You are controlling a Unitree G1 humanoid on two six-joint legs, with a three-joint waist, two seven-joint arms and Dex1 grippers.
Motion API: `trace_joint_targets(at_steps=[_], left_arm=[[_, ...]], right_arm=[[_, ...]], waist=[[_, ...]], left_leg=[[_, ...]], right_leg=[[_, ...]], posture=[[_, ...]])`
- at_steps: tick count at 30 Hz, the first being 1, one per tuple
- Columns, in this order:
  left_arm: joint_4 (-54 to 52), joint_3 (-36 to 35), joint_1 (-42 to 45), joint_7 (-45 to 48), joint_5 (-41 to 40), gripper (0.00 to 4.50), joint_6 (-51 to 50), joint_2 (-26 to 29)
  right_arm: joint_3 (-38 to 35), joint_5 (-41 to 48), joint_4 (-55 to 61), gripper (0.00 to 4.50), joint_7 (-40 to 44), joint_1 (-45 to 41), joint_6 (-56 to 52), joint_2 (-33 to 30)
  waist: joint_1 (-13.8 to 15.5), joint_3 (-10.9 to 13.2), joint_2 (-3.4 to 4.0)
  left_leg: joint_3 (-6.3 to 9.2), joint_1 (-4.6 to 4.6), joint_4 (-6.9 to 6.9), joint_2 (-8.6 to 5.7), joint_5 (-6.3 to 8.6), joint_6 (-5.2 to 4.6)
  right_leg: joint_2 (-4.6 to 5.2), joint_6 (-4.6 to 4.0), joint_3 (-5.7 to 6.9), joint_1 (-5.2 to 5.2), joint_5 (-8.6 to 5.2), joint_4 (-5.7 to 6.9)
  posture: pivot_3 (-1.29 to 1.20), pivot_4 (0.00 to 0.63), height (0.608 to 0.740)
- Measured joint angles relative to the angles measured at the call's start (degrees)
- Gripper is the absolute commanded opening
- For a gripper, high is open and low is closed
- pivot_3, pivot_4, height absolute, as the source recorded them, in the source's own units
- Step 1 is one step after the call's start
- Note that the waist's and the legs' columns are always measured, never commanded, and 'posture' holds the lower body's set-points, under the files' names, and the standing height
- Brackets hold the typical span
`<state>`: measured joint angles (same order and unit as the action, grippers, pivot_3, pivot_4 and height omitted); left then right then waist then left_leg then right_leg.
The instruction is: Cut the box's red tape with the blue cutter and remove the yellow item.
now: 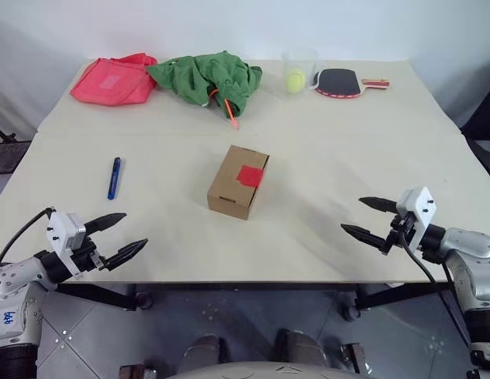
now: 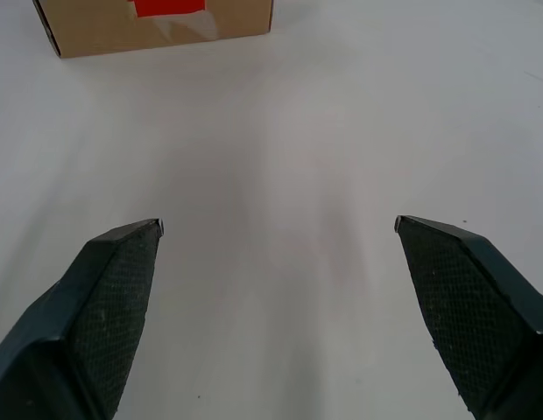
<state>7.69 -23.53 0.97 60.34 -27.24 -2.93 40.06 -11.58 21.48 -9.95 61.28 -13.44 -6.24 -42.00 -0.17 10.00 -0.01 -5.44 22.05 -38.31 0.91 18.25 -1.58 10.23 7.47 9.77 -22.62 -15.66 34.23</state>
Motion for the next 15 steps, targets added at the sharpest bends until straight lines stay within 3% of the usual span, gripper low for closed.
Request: trace_joint_targets(at_steps=[15], left_arm=[[-0.46, 1.17, 1.74, -2.73, -0.39, 4.48, -4.76, -0.39]], right_arm=[[0.08, -0.63, 2.27, 4.50, -2.75, 0.50, -3.18, -0.10]], waist=[[0.06, 0.00, 0.00]], left_leg=[[0.00, 0.00, -0.03, 0.01, 0.00, 0.00]], right_leg=[[0.00, 0.00, -0.01, 0.00, 0.00, 0.01]], posture=[[0.00, 0.150, 0.740]])
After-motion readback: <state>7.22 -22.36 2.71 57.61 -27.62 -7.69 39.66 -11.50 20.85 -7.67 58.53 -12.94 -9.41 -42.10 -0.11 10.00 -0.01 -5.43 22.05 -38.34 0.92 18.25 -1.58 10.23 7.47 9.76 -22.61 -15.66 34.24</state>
